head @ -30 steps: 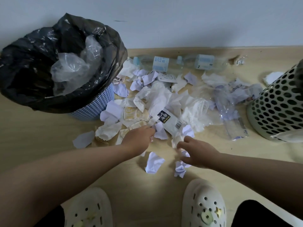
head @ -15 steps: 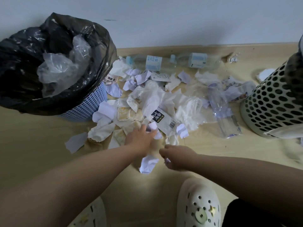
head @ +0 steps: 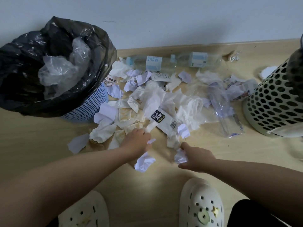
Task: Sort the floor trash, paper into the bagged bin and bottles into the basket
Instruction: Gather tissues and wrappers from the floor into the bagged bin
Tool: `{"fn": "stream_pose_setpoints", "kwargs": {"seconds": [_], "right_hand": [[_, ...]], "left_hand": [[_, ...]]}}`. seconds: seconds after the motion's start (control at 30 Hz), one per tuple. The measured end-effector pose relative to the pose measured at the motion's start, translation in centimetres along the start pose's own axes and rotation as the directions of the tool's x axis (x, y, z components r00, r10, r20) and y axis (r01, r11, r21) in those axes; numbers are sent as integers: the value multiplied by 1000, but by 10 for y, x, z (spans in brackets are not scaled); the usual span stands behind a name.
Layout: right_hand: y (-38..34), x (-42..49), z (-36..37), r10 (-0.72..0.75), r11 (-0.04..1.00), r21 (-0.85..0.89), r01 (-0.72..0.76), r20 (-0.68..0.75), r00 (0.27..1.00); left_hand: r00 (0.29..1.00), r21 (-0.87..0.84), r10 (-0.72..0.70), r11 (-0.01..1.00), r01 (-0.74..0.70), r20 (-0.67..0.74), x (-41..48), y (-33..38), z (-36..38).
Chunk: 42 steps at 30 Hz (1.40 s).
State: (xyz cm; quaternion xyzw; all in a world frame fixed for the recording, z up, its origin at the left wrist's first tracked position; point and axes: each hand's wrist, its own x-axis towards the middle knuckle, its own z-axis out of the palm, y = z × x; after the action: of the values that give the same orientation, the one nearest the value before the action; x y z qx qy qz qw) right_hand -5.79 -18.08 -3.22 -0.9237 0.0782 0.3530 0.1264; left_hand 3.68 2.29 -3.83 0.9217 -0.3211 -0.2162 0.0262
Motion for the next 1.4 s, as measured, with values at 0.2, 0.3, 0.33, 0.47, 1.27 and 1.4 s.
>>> {"fn": "stream_pose_setpoints", "kwargs": {"seconds": [0.2, 0.3, 0.33, 0.47, 1.27, 1.4], "right_hand": [[-23, 17, -3, -53, 997, -55, 53, -2, 999], [-39, 23, -22, -76, 992, 101, 80, -40, 996], [-47, 25, -32, -76, 978, 186, 91, -85, 993], [-86, 34, -78, -44, 882, 444, 160, -262, 964], [-316, 3, -243, -349, -187, 981, -56, -13, 937], [-301, 6, -253, -378, -115, 993, 16, -59, 924]], "left_hand": [[998, -314, -32, 949, 13, -54, 0, -5, -24], [992, -495, -86, 868, 30, -91, -5, -11, -44], [987, -545, -117, 837, 38, -111, -7, -14, -53], [933, -687, -242, 727, -6, -265, -17, -25, -99], [533, -994, -840, 99, -36, -103, -69, -177, -226], [578, -990, -805, 85, -114, -136, -75, -178, -231]]}}
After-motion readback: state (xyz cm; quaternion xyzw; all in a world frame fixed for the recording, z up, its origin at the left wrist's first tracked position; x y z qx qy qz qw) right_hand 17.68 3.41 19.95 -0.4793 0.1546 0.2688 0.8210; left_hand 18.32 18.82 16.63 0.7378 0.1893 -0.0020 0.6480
